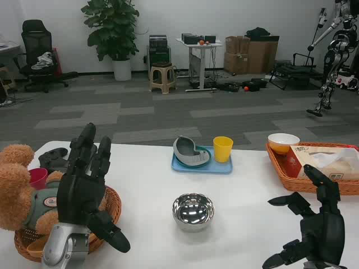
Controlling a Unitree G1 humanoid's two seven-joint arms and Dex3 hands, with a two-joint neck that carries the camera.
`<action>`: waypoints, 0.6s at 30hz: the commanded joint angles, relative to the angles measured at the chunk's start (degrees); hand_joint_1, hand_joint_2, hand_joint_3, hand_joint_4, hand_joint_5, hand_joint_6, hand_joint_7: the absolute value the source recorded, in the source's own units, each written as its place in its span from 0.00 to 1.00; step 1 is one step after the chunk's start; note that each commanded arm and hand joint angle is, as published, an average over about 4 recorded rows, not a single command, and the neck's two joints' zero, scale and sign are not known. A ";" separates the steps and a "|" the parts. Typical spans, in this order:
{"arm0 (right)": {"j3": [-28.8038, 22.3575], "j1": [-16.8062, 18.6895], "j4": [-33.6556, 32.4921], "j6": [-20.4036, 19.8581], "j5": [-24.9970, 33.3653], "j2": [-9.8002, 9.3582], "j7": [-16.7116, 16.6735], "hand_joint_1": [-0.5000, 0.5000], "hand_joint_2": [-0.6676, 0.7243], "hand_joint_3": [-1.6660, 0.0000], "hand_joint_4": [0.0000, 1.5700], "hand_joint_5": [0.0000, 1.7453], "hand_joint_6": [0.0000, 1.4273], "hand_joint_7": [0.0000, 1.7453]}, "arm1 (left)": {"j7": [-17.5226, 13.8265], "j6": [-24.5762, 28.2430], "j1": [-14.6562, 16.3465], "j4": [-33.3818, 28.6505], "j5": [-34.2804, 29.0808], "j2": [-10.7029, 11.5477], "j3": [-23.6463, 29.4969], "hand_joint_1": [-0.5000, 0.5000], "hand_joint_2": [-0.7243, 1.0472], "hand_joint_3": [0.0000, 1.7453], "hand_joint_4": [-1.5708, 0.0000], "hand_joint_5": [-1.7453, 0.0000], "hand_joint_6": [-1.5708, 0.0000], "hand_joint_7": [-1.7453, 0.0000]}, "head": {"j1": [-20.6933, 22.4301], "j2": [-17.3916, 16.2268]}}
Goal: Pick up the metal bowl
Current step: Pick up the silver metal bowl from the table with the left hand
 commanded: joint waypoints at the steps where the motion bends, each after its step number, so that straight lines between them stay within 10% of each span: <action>1: -18.31 -0.28 -16.82 8.53 -12.93 3.41 4.05 0.42 1.00 1.00 0.00 0.00 0.00 0.04 | 41.82 -30.92 -11.41 20.60 15.48 -9.37 -4.34 0.05 0.00 0.00 0.64 1.00 0.89 0.96 | -0.65 7.60; 18: -19.51 1.10 -17.40 8.53 -12.93 3.33 4.05 0.42 1.00 1.00 0.00 0.00 0.00 0.04 | 41.73 -30.66 -12.14 20.82 15.92 -10.26 -4.98 0.06 0.00 0.00 0.62 1.00 0.90 0.96 | -1.99 2.23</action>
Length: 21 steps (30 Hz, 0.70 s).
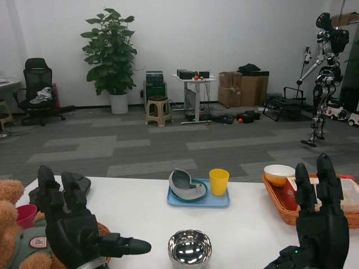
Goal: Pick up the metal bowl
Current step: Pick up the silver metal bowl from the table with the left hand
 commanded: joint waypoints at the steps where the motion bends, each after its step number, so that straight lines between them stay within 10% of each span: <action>1: -0.59 0.70 0.18 0.39 0.10 -0.14 -0.02 0.42 1.00 1.00 0.00 0.00 0.00 0.04 | 0.37 -0.72 -0.43 0.65 0.35 -0.26 0.12 0.05 0.01 0.00 0.62 1.00 0.90 0.96 | -0.07 -0.41; 16: -0.76 1.53 -0.30 0.21 0.15 -0.19 -0.11 0.42 1.00 1.00 0.00 0.00 0.00 0.04 | -0.99 0.82 -0.21 -0.55 0.44 1.48 -0.01 0.02 0.05 0.00 0.60 1.00 0.95 0.96 | -1.13 -3.04; 21: -0.67 2.65 -1.05 0.21 0.19 -0.19 -0.11 0.42 1.00 1.00 0.00 0.00 0.00 0.04 | -14.04 21.56 1.53 -14.59 3.54 5.12 2.72 0.00 0.05 0.00 0.68 1.00 0.96 0.94 | -1.09 -3.57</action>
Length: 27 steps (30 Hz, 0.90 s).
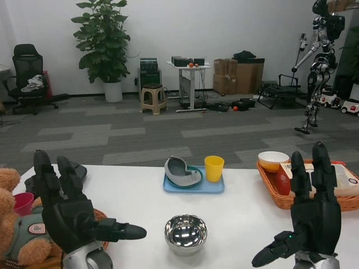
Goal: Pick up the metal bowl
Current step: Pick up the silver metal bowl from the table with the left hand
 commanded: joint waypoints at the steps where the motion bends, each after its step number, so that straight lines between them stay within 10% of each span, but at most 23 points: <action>1: -0.22 1.74 -0.98 0.18 0.16 -0.11 -0.09 0.42 1.00 1.00 0.00 0.00 0.00 0.04 | -12.16 19.86 0.95 -12.95 5.41 2.92 4.13 0.00 0.05 0.00 0.73 1.00 0.97 0.94 | -0.05 -0.45; 6: -0.14 2.53 -1.71 0.18 0.16 -0.11 -0.09 0.43 1.00 1.00 0.00 0.00 0.00 0.05 | -25.22 42.36 -1.71 -24.91 16.75 3.21 8.68 0.00 0.05 0.00 0.89 1.00 1.00 0.92 | -0.90 -1.31; 12: -0.31 3.81 -2.54 0.05 0.16 0.03 -0.09 0.42 1.00 1.00 0.00 0.00 0.00 0.05 | -37.52 56.95 -9.00 -29.13 31.64 0.79 8.59 0.00 0.04 0.00 0.95 1.00 1.00 0.92 | -2.47 -3.16; 27: -0.75 5.39 -2.46 -0.52 0.16 0.51 -0.14 0.42 1.00 1.00 0.00 0.00 0.00 0.05 | -50.66 73.08 -27.20 -19.37 47.42 3.74 -11.58 0.00 0.00 0.00 1.00 1.00 1.00 0.92 | -4.94 -5.32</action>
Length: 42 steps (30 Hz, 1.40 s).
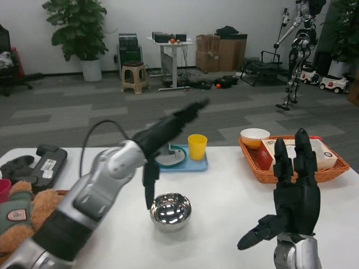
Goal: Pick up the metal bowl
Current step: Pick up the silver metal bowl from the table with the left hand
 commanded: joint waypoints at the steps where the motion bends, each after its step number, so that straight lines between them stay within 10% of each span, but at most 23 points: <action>1: -0.30 0.94 0.20 -0.33 0.16 0.13 -0.16 0.42 1.00 1.00 0.00 0.00 0.00 0.05 | -1.93 2.26 -4.15 4.52 1.74 0.92 -4.92 0.00 0.00 0.00 1.00 1.00 1.00 0.92 | 0.32 -0.45; 26: 0.45 0.94 3.10 -0.68 0.23 1.60 -0.18 0.46 1.00 1.00 0.00 0.00 0.00 0.04 | -3.66 16.56 -16.55 26.80 5.41 2.86 -35.27 0.00 0.00 0.00 1.00 1.00 1.00 0.93 | 1.79 -5.29; 42: 1.20 0.94 4.40 -0.68 0.25 1.98 -0.22 0.46 1.00 1.00 0.00 0.00 0.00 0.07 | 13.54 7.95 -17.75 46.78 -1.45 -5.84 -43.44 0.00 0.05 0.00 1.00 1.00 1.00 0.92 | 1.91 -4.42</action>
